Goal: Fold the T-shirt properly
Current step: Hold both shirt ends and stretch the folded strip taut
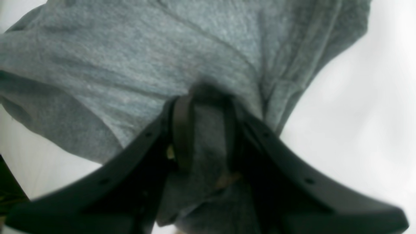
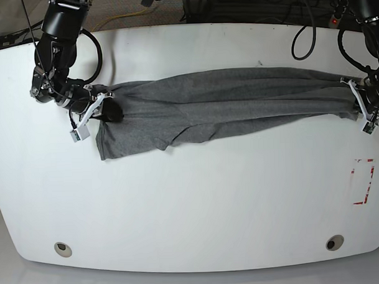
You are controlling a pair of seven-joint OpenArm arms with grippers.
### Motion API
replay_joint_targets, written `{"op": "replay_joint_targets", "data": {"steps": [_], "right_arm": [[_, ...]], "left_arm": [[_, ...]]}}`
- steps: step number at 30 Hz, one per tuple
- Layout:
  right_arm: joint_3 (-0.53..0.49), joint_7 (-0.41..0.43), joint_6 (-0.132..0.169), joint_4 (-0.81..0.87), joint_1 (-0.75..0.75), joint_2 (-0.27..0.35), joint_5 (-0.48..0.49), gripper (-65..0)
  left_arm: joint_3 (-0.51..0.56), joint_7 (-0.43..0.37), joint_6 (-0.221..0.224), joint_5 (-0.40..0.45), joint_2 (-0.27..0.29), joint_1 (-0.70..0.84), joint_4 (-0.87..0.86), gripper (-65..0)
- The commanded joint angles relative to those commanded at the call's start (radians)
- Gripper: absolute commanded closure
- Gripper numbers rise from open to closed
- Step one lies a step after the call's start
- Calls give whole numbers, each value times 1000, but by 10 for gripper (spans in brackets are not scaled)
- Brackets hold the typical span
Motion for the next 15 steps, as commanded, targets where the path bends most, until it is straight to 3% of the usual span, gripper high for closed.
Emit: {"op": "replay_joint_targets", "data": {"steps": [2, 6, 11, 15], "right_arm": [[0, 0, 0, 0, 0, 0, 2, -165], [0, 0, 0, 0, 0, 0, 2, -165], [0, 0, 0, 3, 0, 0, 2, -165], [0, 0, 0, 5, 0, 0, 3, -165]], "left_arm": [[0, 0, 0, 0, 0, 0, -26, -219], [-2, 0, 0, 0, 0, -12, -54, -326], [-21, 9, 0, -12, -3, -72, -43, -340], [-146, 98, 0, -147, -5, -77, 15, -343]]}}
